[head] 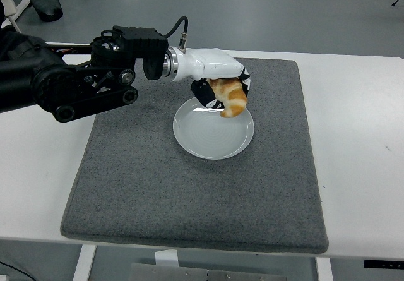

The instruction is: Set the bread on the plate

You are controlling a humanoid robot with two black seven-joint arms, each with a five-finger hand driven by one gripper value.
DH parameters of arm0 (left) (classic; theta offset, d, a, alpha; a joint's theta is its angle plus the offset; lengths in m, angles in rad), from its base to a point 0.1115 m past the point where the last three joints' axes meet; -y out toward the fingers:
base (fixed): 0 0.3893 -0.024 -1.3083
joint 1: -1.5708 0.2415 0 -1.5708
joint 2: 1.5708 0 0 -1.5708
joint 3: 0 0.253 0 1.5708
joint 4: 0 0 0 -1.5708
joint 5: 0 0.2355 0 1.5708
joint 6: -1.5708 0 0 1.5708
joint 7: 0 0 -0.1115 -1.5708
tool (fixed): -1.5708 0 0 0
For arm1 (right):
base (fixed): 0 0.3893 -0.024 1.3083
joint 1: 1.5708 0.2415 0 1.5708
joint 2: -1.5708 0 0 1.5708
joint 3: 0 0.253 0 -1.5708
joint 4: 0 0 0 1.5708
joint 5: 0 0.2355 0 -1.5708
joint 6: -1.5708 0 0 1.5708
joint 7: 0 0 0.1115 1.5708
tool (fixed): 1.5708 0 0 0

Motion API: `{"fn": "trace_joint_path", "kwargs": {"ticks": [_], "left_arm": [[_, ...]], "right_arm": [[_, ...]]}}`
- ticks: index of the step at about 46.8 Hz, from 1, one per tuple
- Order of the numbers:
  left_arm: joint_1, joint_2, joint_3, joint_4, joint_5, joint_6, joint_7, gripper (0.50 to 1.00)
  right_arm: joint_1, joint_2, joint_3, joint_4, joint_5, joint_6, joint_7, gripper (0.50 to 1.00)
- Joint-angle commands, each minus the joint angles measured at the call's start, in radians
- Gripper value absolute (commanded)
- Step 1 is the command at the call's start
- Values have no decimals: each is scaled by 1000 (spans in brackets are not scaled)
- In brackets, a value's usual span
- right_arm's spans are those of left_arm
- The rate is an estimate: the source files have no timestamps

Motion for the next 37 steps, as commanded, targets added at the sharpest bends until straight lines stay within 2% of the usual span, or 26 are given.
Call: {"fn": "trace_joint_path", "kwargs": {"ticks": [1,7,37], "left_arm": [[28,-14,-1,9,24,0,1,500],[60,-38,1,29,49,3,1,500],[140,-41,1,73,115,11,1,500]], "right_arm": [[0,0,0,0,0,0,0,930],[1,0,0,0,0,0,0,932],[1,0,0,0,0,0,0,932]]}}
